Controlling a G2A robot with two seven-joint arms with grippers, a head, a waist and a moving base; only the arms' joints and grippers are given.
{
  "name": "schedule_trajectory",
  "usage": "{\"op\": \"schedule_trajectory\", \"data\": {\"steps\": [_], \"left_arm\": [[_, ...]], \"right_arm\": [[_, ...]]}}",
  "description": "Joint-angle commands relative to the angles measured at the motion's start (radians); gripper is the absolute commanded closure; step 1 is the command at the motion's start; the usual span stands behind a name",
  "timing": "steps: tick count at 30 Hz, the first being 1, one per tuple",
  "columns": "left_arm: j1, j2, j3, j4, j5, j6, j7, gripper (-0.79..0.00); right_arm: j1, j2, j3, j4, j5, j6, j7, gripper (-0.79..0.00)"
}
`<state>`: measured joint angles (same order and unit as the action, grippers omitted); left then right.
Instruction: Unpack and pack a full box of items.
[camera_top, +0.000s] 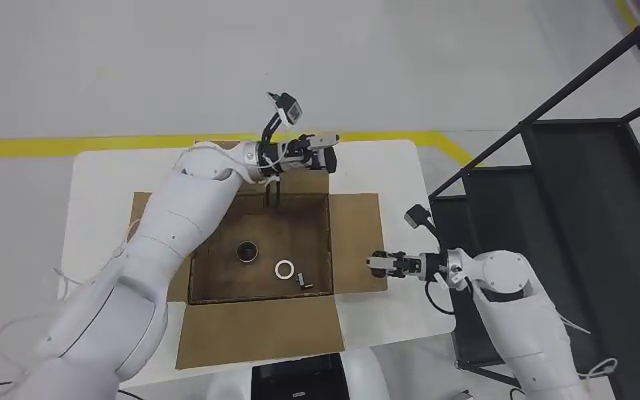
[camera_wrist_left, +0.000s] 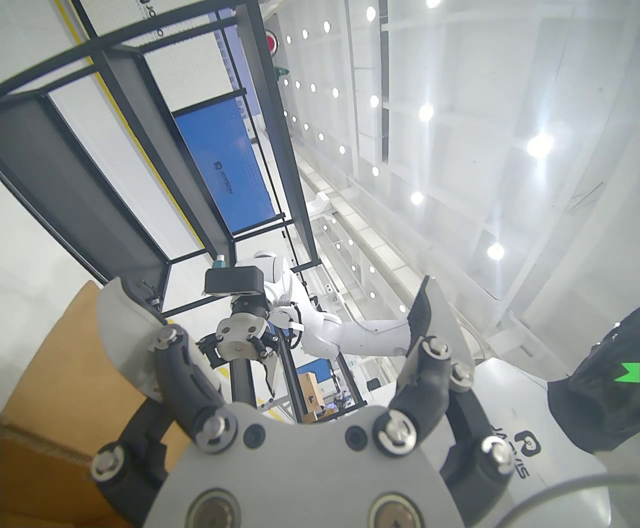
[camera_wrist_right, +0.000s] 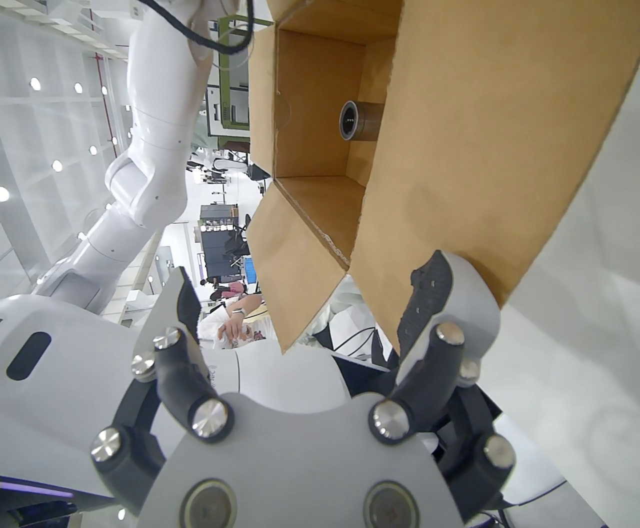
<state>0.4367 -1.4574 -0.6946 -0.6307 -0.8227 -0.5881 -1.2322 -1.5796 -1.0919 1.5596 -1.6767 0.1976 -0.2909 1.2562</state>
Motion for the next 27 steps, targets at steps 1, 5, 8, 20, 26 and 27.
{"op": "schedule_trajectory", "data": {"steps": [1,5,8,20,26,27], "left_arm": [[-0.003,0.031,-0.043,-0.013,0.037,0.013,-0.012,-0.785],[0.004,0.094,-0.124,-0.058,0.135,0.040,-0.040,-0.785],[0.027,0.143,-0.195,-0.113,0.196,0.074,-0.053,-0.785],[0.268,0.303,-0.536,-0.530,0.346,0.330,-0.032,-0.785],[0.374,0.345,-0.660,-0.669,0.393,0.448,-0.035,-0.785],[0.390,0.352,-0.680,-0.682,0.409,0.465,-0.038,-0.785]], "right_arm": [[0.002,0.000,-0.021,0.012,0.001,-0.001,0.001,-0.785],[0.010,-0.001,-0.068,0.033,0.003,-0.007,-0.002,-0.785],[0.018,-0.001,-0.102,0.047,-0.004,-0.013,-0.005,-0.785],[0.059,0.003,-0.168,0.077,-0.034,-0.044,-0.031,-0.785],[0.124,0.008,-0.158,-0.018,-0.027,-0.063,-0.054,-0.785],[0.142,0.007,-0.170,-0.033,-0.021,-0.063,-0.057,-0.785]]}}
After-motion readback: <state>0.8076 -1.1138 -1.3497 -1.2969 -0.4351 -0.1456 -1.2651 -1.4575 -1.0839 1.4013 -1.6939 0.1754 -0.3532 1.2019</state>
